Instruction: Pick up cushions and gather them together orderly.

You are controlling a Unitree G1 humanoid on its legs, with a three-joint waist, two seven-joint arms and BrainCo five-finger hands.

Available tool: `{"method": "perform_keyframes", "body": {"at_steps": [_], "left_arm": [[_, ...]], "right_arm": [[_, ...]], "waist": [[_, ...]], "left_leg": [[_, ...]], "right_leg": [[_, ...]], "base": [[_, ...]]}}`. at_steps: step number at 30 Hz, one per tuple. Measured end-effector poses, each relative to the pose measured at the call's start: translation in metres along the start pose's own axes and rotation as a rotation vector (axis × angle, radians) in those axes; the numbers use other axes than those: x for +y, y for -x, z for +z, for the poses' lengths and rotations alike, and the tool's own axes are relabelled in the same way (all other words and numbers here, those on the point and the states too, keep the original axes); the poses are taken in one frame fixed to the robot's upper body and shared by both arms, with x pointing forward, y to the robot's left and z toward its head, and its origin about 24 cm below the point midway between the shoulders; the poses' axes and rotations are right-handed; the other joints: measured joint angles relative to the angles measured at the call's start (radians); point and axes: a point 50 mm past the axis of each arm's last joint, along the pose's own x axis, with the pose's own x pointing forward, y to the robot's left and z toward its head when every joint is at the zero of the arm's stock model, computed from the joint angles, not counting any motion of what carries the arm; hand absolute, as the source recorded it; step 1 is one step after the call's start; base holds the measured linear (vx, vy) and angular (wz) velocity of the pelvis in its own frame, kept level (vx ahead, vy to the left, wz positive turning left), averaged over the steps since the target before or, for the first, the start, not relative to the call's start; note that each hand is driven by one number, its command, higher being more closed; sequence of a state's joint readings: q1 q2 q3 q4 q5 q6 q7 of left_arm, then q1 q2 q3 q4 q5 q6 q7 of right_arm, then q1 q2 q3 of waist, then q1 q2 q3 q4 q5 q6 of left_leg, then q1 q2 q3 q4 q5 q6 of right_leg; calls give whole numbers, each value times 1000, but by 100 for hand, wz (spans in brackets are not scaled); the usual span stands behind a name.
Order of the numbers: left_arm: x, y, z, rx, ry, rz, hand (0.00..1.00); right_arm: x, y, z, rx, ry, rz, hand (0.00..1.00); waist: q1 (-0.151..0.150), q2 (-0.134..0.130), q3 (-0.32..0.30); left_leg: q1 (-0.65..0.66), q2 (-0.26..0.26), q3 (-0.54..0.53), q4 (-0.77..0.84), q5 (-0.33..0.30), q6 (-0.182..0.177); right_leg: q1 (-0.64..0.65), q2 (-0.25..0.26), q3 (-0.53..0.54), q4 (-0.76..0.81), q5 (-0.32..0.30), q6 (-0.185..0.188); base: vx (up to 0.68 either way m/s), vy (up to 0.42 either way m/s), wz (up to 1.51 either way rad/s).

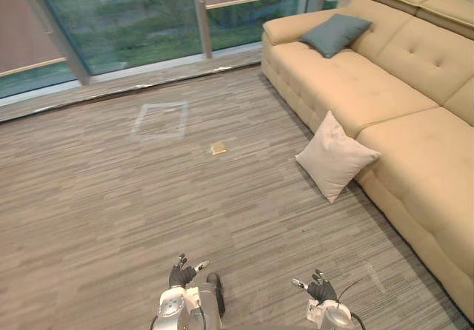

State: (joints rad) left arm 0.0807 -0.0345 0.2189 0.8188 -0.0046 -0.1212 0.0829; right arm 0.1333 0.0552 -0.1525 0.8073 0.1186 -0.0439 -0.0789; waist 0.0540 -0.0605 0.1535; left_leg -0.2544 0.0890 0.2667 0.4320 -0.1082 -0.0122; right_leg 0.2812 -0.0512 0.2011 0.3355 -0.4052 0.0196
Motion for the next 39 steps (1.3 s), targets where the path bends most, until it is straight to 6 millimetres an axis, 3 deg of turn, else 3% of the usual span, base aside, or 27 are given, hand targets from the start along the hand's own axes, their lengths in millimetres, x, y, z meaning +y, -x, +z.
{"method": "perform_keyframes", "body": {"at_steps": [1, 2, 4, 5, 7, 10, 11, 13, 14, 15, 16, 17, 19, 20, 22, 24, 27, 31, 33, 34, 35, 37, 39], "left_arm": [[2, -1, 1, -2, -5, 4, 0], [3, -2, 1, 5, -11, 6, 0], [1, -4, -2, 35, -18, 4, 0], [-1, -4, -4, 52, -21, 1, 0], [-5, -4, -5, 60, -29, -9, 0], [-9, -2, -10, 75, -41, -25, 0], [-10, -1, -13, 85, -39, -30, 0], [-13, 0, -16, 93, -46, -42, 0], [-15, 1, -17, 99, -47, -51, 0], [-22, 3, -21, 114, -35, -67, 0], [-24, 3, -21, 113, -41, -78, 0], [-24, 3, -21, 112, -43, -79, 0], [-22, 2, -19, 109, -41, -66, 0], [-21, 2, -19, 104, -41, -65, 0], [-19, 2, -15, 83, -39, -59, 0], [-17, 2, -12, 65, -39, -54, 0], [-16, 2, -9, 41, -27, -50, 0], [-17, 1, -3, 10, -19, -49, 0], [-17, 1, -3, 9, -21, -48, 0], [-17, 2, -6, 21, -18, -48, 0], [-9, 0, -5, 21, -23, -27, 0], [-2, -1, -4, 24, -33, -11, 0], [-1, -2, -5, 31, -37, -9, 0]], "right_arm": [[2, 1, -4, 14, 8, 10, 0], [0, 2, -6, 20, 10, 6, 0], [-1, 1, -1, -4, 12, 7, 0], [-2, 0, 2, -17, 17, 7, 0], [-2, 0, 7, -34, 25, 11, 0], [-1, -1, 14, -71, 44, 13, 0], [-2, -1, 16, -77, 43, 8, 0], [-3, -1, 16, -79, 43, 7, 0], [-6, -1, 13, -70, 47, -2, 0], [-14, -3, 17, -77, 66, -16, 0], [-18, -3, 18, -77, 75, -23, 0], [-22, -4, 19, -76, 82, -33, 0], [-25, -4, 19, -68, 84, -40, 0], [-27, -4, 16, -55, 87, -44, 0], [-27, -3, 13, -43, 91, -45, 0], [-24, -4, 12, -32, 94, -37, 0], [-24, -3, 9, -18, 88, -38, 0], [-23, -2, 3, 3, 82, -48, 0], [-23, -1, 1, 7, 82, -49, 0], [-28, 0, -2, 14, 87, -58, 0], [-22, 0, -6, 33, 79, -47, 0], [-12, 5, -17, 59, 50, -28, 0], [-11, 5, -16, 54, 54, -20, 0]], "waist": [[8, -23, -4], [7, -31, 1], [-1, -23, 15], [-5, -14, 22], [-6, -3, 27], [-20, -2, 32], [-29, 0, 32], [-45, 0, 32], [-51, -6, 30], [-57, 32, 30], [-54, 47, 27], [-56, 68, 26], [-72, 78, 30], [-71, 79, 37], [-55, 76, 44], [-50, 70, 46], [-37, 63, 47], [-15, 51, 47], [-10, 50, 41], [-3, 65, 25], [3, 39, 10], [-2, -7, -9], [-2, -19, -10]], "left_leg": [[29, -13, 43, 33, -61, 7], [73, -28, 71, 41, -102, 23], [173, -43, 94, 32, -163, 29], [243, -43, 116, 5, -185, 29], [349, -44, 145, -79, -200, 24], [449, -31, 173, -168, -203, 6], [498, -30, 188, -207, -201, 2], [549, -42, 190, -243, -200, 1], [582, -66, 179, -256, -202, -17], [599, -44, 157, -249, -200, -36], [595, -36, 150, -234, -190, -52], [575, -18, 130, -162, -179, -68], [482, 33, 80, 83, -131, -70], [398, 80, 34, 296, -33, -68], [299, 142, 27, 539, -36, -59], [218, 152, 26, 593, -66, -56], [122, 135, 44, 400, -122, -46], [46, 14, -128, 76, -126, -58], [48, -12, -165, -11, -94, -61], [48, -2, -175, -53, -28, -50], [48, -15, -140, -16, -41, -43], [71, -31, -69, -7, -83, -14], [126, -32, -10, -21, -105, 12]], "right_leg": [[-56, -18, 33, 160, 20, 32], [-121, -28, 37, 340, 69, 98], [-245, -42, -6, 635, 116, 159], [-310, -50, -58, 723, 109, 146], [-429, -72, -185, 743, 83, 96], [-551, -73, -348, 577, 59, 45], [-576, -66, -407, 440, 71, 22], [-579, -34, -413, 239, 158, -28], [-574, -22, -375, 162, 312, -96], [-567, -15, -383, 193, 291, -115], [-564, -10, -383, 194, 270, -121], [-554, -6, -389, 200, 239, -124], [-494, 5, -405, 173, 204, -128], [-424, 20, -401, 127, 193, -134], [-329, 48, -375, 69, 177, -148], [-260, 56, -333, 31, 148, -160], [-188, 51, -246, -12, 138, -132], [-118, 20, -108, -43, 91, -73], [-102, 13, -51, -51, 66, -32], [-102, 29, 0, -41, 39, -10], [-105, 8, 50, -16, 16, 7], [-137, -24, 99, 49, 32, 26], [-189, -32, 105, 166, 60, 43]], "base": [[607, 340, -62], [574, 324, -68], [486, 254, -53], [432, 213, -57], [394, 162, -48], [388, 100, -19], [426, 35, -9], [525, -11, 5], [541, -50, 15], [549, -53, 9], [409, -69, 0], [564, -156, 4], [519, -189, 15], [222, -94, 5], [339, -89, -43], [326, -47, -69], [286, 50, -89], [450, 227, -94], [488, 341, -96], [607, 462, -120], [503, 384, -107], [397, 306, -70], [348, 268, -84]]}}
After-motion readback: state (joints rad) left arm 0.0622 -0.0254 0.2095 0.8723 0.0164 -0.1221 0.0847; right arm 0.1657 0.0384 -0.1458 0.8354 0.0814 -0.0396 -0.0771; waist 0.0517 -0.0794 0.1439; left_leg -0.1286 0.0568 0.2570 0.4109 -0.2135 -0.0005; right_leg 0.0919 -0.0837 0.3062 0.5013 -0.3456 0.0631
